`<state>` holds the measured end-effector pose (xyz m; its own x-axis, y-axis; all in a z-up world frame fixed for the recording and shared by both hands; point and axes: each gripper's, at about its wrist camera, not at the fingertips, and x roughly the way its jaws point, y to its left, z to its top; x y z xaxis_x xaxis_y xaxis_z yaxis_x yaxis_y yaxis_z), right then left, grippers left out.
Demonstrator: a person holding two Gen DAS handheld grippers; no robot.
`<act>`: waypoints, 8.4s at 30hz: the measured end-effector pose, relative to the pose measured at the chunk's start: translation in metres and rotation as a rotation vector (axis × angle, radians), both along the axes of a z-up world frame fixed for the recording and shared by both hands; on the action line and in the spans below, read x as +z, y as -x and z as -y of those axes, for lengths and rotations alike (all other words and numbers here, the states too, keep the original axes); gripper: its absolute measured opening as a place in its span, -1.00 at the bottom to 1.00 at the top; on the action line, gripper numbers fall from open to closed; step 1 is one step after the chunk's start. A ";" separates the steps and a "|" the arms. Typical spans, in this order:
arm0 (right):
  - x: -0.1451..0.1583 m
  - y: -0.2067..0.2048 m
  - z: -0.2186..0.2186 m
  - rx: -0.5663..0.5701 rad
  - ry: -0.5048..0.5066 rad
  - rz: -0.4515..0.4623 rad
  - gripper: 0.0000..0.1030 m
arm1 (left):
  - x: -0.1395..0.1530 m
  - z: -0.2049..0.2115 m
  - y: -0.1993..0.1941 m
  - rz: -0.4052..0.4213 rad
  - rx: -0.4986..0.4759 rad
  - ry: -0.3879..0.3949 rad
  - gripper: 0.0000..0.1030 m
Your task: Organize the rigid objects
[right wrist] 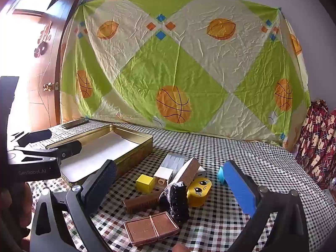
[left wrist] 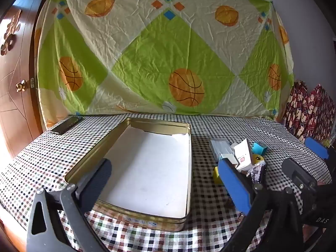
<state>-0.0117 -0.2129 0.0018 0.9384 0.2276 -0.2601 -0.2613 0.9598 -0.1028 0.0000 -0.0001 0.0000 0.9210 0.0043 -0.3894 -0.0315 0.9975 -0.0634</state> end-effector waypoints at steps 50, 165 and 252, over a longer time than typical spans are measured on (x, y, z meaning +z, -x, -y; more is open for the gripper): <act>-0.020 -0.003 0.020 0.009 -0.040 -0.090 0.99 | -0.010 0.007 -0.002 -0.004 -0.018 -0.024 0.99; -0.043 -0.028 0.072 -0.154 -0.124 -0.021 0.59 | -0.033 0.097 -0.024 0.032 -0.301 -0.076 -0.73; -0.043 0.003 -0.070 0.084 -0.036 0.097 0.59 | -0.027 -0.028 0.002 0.196 0.046 0.008 -0.73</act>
<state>-0.0144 -0.1429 -0.0408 0.9360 0.3139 -0.1590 -0.3312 0.9386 -0.0970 -0.0021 0.0282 -0.0271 0.9781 0.0461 -0.2029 -0.0637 0.9947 -0.0811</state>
